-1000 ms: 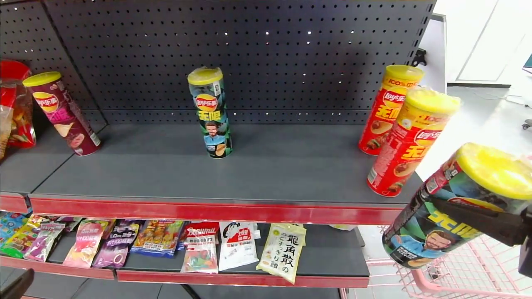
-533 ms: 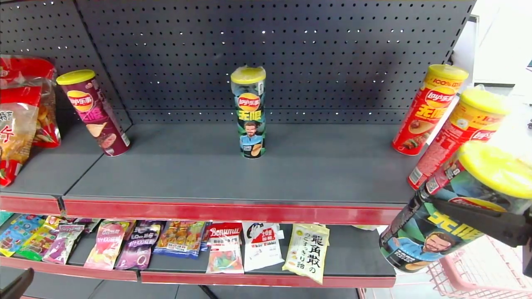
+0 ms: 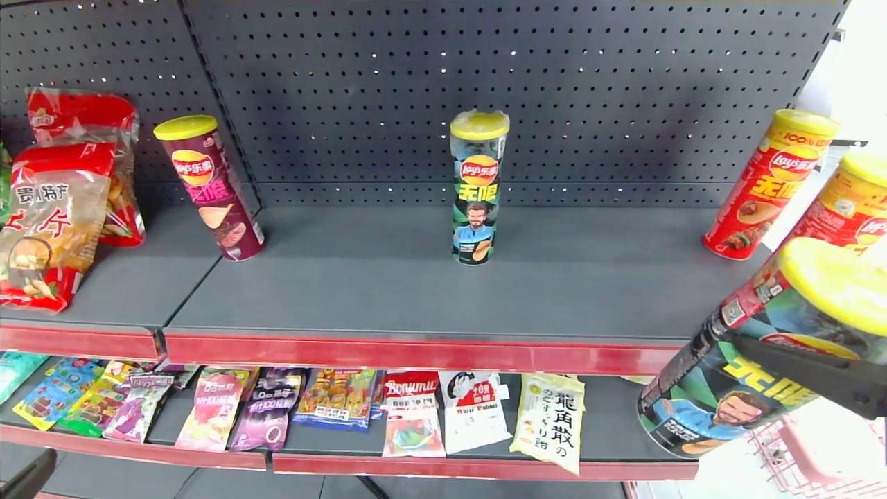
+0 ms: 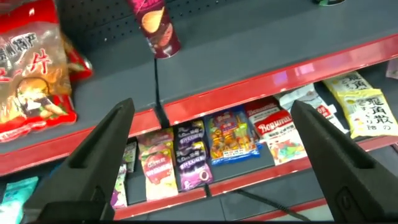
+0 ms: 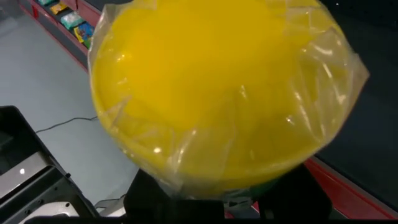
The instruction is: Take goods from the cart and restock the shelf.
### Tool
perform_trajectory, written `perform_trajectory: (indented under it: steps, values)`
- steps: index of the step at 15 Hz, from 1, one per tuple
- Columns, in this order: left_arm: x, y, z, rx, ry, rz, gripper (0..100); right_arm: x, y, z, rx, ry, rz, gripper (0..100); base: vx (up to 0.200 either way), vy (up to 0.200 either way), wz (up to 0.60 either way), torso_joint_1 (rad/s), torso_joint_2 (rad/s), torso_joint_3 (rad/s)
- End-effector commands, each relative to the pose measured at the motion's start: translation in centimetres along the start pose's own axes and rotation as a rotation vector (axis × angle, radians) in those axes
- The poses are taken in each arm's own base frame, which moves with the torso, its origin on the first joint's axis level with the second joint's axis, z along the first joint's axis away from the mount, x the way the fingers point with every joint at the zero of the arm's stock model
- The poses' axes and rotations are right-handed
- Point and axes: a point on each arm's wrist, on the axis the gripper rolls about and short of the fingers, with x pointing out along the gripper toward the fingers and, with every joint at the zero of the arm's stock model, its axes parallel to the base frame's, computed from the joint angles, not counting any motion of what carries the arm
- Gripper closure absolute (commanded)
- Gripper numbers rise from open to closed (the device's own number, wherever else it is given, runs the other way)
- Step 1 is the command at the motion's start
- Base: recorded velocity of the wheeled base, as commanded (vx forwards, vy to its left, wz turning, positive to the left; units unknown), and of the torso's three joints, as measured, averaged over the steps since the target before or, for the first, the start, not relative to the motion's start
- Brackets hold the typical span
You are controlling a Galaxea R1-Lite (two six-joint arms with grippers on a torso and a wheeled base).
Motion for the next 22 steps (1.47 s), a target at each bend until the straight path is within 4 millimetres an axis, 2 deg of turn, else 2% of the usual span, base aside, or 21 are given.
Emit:
perform_trajectory:
  steps: [1, 3, 12, 18, 20, 22]
  values:
    - [0.1, 0.0, 0.0, -0.001, 0.008, 0.001, 0, -0.1, 0.0, 0.0, -0.003, -0.006, 0.003, 100, 0.2, 0.0, 0.0, 0.002, 0.0, 0.012]
    - [0.2, 0.0, 0.0, -0.001, 0.013, -0.003, 0, -0.1, 0.0, -0.3, -0.001, 0.004, -0.001, 100, 0.2, 0.0, 0.0, -0.007, 0.0, 0.0]
    - [0.3, 0.0, -0.1, -0.001, 0.016, -0.008, 0, -0.2, 0.0, -0.3, -0.026, 0.003, -0.012, 100, 0.0, 0.0, 0.0, 0.0, 0.0, 0.0]
    - [1.3, 0.1, 0.1, -0.002, 0.061, -0.02, 0, -0.2, 0.1, -0.5, -0.023, 0.009, -0.002, 100, 0.0, 0.0, 0.0, 0.0, 0.0, 0.0]
    - [1.5, 0.1, 0.0, 0.016, 0.071, -0.024, 0, -0.1, 0.1, -0.7, -0.021, 0.017, -0.001, 100, 0.0, 0.0, -0.6, 0.0, 0.0, 0.0]
    - [1.6, 0.1, 0.1, 0.022, 0.072, -0.024, 0, -0.3, 0.2, -1.0, -0.022, 0.02, 0.001, 100, 0.0, 0.0, 0.0, 0.0, 0.0, 0.0]
